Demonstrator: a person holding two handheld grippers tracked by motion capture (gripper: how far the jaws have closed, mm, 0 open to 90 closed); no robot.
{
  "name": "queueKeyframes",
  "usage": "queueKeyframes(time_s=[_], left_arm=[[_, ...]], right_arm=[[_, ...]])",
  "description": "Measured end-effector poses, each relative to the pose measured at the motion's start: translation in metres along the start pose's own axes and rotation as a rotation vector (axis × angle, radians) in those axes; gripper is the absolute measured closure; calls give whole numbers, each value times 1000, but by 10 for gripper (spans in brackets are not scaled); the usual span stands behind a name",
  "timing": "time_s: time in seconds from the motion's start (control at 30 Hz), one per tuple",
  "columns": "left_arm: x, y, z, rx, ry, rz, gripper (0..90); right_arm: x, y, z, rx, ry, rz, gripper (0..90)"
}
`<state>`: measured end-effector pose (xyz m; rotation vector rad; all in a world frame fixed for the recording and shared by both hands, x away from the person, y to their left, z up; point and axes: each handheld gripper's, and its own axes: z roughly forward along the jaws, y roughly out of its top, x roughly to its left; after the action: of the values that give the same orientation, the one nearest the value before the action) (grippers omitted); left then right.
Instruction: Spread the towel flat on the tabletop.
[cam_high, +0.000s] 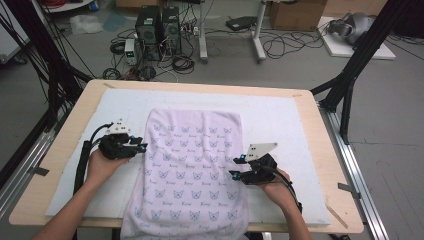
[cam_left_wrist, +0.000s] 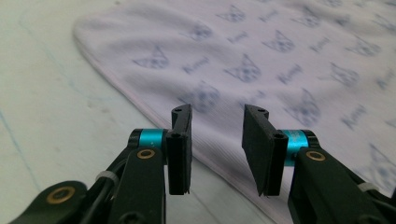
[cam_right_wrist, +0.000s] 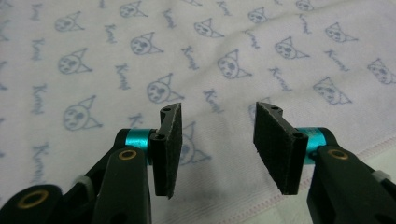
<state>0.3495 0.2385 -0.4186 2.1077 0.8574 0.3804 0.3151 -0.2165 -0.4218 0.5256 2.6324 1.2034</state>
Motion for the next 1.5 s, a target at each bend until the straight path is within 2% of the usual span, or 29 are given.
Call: queueKeyframes(time_s=[0.07,0.23,0.3,0.4,0.47,0.5,0.57,0.6,0.63,0.8,0.93,1.03,1.07,1.13,1.3,1.4,1.5], left_arm=[[-9,-10,-6,2,-27,11,623],[-31,-32,-18,18,-89,55,623],[-39,-38,-22,22,-125,70,634],[-49,-44,-25,39,-170,97,648],[-52,-48,-23,71,-159,123,658],[-53,-49,-23,59,-143,138,677],[-54,-49,-23,63,-115,145,777],[-53,-48,-23,71,-134,138,862],[-54,-48,-23,69,-131,138,881],[-51,-52,-29,71,-98,126,892],[-47,-63,-42,62,-75,103,892],[-47,-65,-46,52,-68,106,896],[-47,-65,-46,46,-69,98,885],[-47,-62,-45,40,-74,88,778],[-46,-47,-36,-1,-94,73,680],[-43,-38,-29,-36,-99,39,618],[-39,-32,-21,-48,-96,15,566]], right_arm=[[2,-2,-4,-9,-1,2,528],[4,-12,-13,-24,14,46,553],[7,-16,-15,-16,31,55,585],[14,-23,-18,8,61,44,648],[18,-27,-19,11,78,37,658],[20,-28,-17,20,78,35,658],[21,-31,-13,56,78,33,671],[21,-32,-10,74,84,32,693],[21,-32,-9,80,84,29,711],[21,-34,-10,70,106,25,872],[22,-37,-13,59,98,26,880],[22,-40,-16,41,104,39,867],[22,-40,-17,31,104,50,830],[19,-38,-19,1,98,66,785],[13,-29,-19,-34,78,88,702],[7,-26,-17,-47,56,95,646],[2,-24,-15,-53,35,102,604]])
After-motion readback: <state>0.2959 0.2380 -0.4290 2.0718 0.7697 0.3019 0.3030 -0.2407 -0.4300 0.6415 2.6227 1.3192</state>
